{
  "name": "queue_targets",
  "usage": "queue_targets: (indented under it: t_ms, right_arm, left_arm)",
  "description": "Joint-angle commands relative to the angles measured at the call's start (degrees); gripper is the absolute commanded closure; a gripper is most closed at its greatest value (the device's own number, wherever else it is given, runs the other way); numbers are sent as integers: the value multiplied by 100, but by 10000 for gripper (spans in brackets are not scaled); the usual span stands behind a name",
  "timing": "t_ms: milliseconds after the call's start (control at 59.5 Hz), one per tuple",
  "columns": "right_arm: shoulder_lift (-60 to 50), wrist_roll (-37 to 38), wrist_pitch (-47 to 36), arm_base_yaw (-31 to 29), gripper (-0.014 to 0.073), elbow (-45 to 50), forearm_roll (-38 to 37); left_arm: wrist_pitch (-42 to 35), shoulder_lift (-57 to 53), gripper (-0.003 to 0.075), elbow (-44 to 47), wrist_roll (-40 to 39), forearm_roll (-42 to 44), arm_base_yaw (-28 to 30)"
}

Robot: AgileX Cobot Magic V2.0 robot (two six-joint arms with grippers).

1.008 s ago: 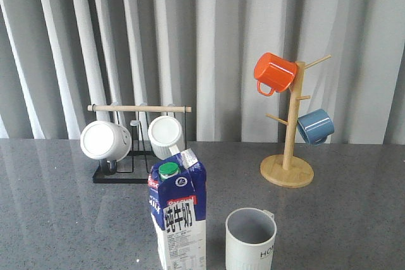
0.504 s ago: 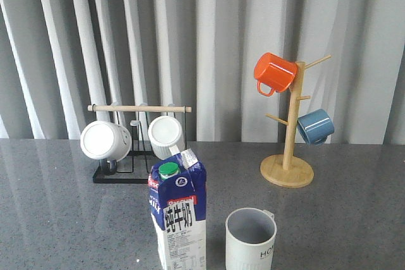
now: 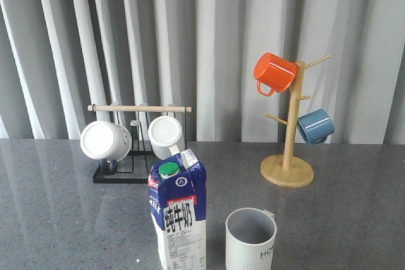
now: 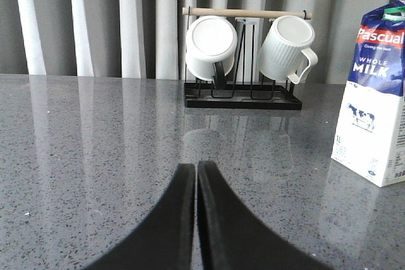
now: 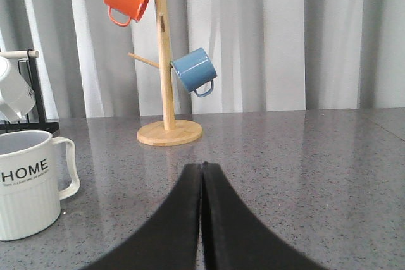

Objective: Place milk next to cup

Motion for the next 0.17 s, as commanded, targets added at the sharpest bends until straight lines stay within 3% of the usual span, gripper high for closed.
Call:
queue_targets:
  t_ms: [0,151]
  right_arm:
    - [-61,-58,-470,-42,600,58,-4]
    - [-61,-58,-417,-42,600,58,-4]
  left_arm:
    - [-404,-54,726,-101,-36,10,14]
    - [-404,-54,726,-101,-36,10,14]
